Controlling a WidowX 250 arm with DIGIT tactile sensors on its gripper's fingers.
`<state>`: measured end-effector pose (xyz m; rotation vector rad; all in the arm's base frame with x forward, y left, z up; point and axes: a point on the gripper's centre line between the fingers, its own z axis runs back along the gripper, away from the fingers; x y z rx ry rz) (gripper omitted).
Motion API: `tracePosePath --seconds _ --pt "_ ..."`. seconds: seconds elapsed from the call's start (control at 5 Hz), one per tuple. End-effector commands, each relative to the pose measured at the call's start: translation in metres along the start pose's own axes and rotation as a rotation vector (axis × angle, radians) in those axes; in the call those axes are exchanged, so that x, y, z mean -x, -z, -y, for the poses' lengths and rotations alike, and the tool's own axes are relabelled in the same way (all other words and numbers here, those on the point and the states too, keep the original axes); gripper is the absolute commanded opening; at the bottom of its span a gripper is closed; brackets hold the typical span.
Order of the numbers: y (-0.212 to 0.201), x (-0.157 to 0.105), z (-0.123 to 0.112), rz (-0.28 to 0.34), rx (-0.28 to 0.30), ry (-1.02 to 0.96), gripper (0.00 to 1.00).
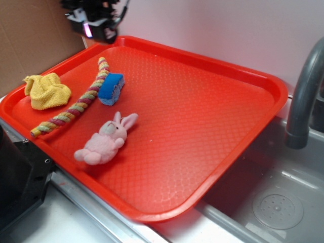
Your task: Grab the green ball.
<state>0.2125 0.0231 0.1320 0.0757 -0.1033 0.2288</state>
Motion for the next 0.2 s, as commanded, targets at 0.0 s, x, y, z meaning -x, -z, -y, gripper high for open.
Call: tracePosePath --seconds 0.0 --pt "-0.0093 -0.0071 0.0134 0.002 0.017 -0.015 0.0"
